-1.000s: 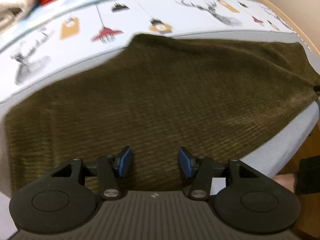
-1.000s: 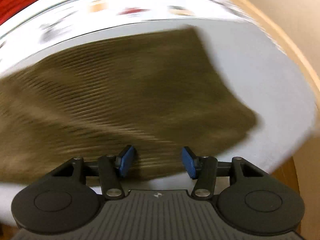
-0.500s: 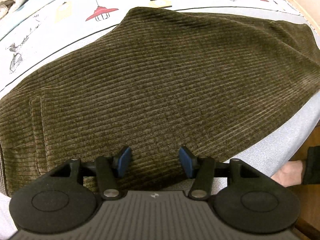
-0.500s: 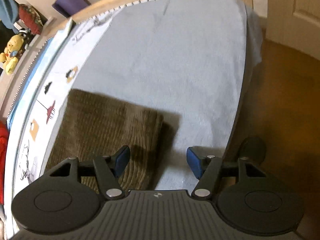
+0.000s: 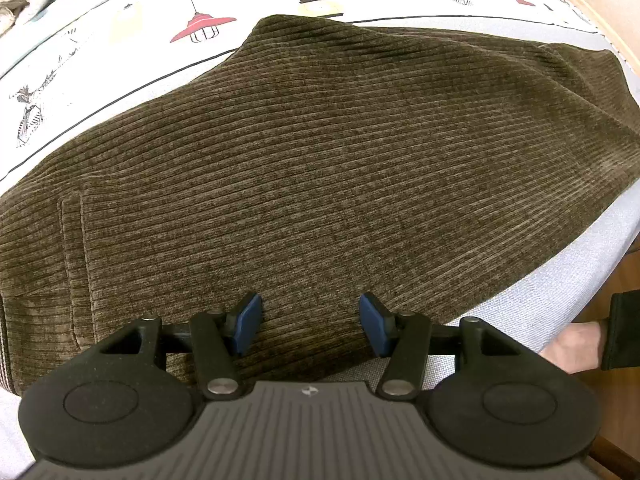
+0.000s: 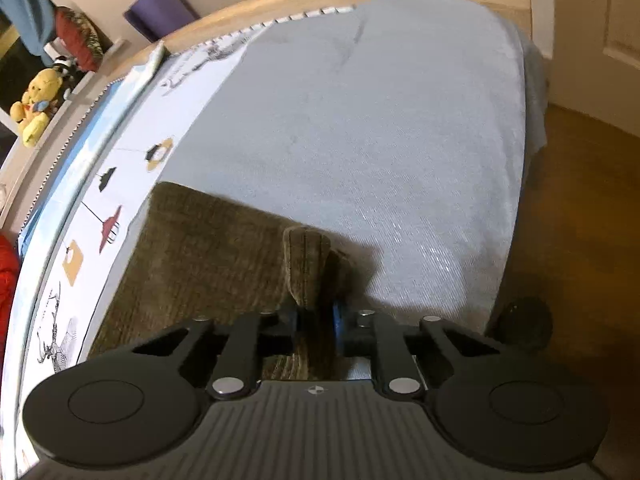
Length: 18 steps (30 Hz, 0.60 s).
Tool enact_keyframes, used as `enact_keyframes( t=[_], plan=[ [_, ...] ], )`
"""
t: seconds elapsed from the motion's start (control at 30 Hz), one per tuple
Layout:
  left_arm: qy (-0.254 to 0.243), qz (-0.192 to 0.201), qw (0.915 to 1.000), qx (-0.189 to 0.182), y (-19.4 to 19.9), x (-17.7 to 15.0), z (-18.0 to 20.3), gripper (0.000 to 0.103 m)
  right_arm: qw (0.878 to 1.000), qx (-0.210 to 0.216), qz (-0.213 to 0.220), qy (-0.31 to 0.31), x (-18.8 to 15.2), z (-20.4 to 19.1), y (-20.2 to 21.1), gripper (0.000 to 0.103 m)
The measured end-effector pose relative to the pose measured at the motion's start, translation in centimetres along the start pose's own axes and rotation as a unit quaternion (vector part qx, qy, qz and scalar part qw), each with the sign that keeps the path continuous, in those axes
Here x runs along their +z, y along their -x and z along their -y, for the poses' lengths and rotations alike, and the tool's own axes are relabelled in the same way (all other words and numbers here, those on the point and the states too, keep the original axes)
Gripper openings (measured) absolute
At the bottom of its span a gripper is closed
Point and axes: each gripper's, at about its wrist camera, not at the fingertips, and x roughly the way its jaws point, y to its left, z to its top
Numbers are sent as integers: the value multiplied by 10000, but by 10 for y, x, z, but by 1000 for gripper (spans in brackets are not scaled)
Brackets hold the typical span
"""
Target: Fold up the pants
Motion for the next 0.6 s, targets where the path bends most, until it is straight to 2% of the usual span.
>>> enact_keyframes(
  t=[0.2,0.37,0.5,0.6],
  plan=[
    [-6,10,10000,19,0,1,3,61,9993,221,305,15,-1,-11,18,13],
    [48,48,10000,-26,4,-2,0,62,9996,-89,195,-156,-3,-8,13,15],
    [104,67,9999,-51,6,-3,-3,64,9978,-444,-69,-483,-6,5,3,53],
    [106,59,9999,-46,7,-3,-2,64,9977,-296,-147,-589,-5,11,-2,54]
  ],
)
